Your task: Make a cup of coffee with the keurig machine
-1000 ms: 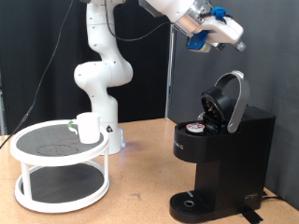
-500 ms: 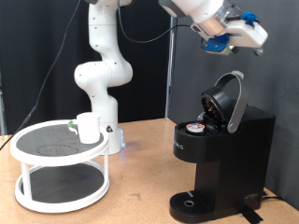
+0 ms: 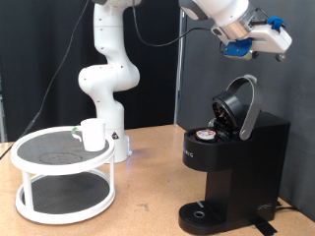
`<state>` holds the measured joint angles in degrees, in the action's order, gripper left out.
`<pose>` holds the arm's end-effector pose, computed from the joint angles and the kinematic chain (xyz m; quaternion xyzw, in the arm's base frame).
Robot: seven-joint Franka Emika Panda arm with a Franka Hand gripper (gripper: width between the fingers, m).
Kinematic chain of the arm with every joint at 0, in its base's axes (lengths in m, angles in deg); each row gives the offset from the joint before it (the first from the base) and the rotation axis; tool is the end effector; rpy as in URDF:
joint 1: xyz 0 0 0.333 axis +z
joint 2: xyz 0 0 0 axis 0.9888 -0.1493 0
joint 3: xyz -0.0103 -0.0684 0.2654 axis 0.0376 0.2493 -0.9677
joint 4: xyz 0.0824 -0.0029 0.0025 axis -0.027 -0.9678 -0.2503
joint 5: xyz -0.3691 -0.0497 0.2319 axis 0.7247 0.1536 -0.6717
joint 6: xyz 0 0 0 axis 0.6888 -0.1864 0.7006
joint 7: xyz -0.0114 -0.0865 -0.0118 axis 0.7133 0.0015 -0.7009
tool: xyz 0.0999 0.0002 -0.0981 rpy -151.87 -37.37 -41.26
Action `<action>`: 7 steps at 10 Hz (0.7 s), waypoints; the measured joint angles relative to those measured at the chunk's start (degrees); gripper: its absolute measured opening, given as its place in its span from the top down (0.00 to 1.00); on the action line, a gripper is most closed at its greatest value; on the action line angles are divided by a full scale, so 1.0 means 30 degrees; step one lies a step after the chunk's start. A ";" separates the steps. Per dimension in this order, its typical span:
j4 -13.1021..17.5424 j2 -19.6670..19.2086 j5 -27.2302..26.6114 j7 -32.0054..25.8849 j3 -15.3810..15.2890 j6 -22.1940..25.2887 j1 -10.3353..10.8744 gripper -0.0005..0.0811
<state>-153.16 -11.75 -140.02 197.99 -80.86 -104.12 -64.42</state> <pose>0.5813 0.2269 0.4770 -0.3689 0.8347 0.3675 0.1794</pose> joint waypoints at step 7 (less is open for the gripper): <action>-0.0916 -0.0166 0.0725 0.0530 -0.0241 -0.0752 0.0000 0.77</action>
<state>-155.91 -12.25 -137.84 199.58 -81.58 -106.38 -64.42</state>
